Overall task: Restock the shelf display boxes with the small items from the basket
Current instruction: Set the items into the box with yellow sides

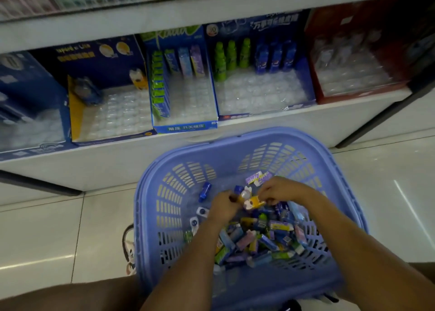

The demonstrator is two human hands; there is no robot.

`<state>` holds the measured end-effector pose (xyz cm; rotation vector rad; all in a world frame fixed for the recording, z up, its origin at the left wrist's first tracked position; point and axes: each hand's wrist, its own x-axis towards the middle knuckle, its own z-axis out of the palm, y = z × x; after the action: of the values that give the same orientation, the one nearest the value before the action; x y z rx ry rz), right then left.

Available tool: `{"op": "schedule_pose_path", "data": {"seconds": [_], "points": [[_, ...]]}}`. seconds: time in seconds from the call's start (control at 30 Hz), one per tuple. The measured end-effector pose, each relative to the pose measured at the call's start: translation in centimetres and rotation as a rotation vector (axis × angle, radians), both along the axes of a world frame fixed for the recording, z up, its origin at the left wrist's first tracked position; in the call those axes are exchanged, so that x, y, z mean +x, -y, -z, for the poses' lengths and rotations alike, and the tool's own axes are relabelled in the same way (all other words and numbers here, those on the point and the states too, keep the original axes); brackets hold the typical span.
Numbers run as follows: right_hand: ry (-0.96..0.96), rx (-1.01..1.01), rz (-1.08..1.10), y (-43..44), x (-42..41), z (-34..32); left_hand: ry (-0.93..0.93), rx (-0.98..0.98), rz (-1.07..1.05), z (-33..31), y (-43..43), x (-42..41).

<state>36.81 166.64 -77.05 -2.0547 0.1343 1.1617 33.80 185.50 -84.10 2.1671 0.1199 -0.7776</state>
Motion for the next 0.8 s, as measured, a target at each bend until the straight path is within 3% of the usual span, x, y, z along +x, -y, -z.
{"op": "schedule_pose_path", "data": {"seconds": [0.07, 0.17, 0.23, 0.43, 0.5, 0.67, 0.8], "points": [[-0.062, 0.182, 0.199, 0.7, 0.2, -1.7, -0.098, -0.154, -0.155, -1.7, 0.1, 1.3], [-0.092, 0.449, 0.411, 0.8, 0.1, -4.5, -0.256, -0.575, -0.451, -5.6, -0.5, 2.9], [-0.066, 0.584, 0.494, 0.0, -0.1, -6.1, -0.284, -0.769, -0.472, -9.1, -1.1, 3.6], [0.052, 0.906, 0.462, -3.5, -0.9, -11.5, -0.094, -0.846, -0.413, -18.1, -4.7, 3.1], [0.179, 0.892, 0.41, -4.8, -0.7, -13.4, 0.002, -0.885, -0.467, -20.5, -5.7, 2.8], [0.619, 0.507, 0.311, -9.2, 1.6, -17.4, 0.243, -1.031, -0.673, -25.2, -8.8, 2.5], [0.876, 0.454, 0.357, -14.1, 5.3, -20.0, 0.411, -1.111, -0.879, -26.3, -11.5, 1.9]]}}
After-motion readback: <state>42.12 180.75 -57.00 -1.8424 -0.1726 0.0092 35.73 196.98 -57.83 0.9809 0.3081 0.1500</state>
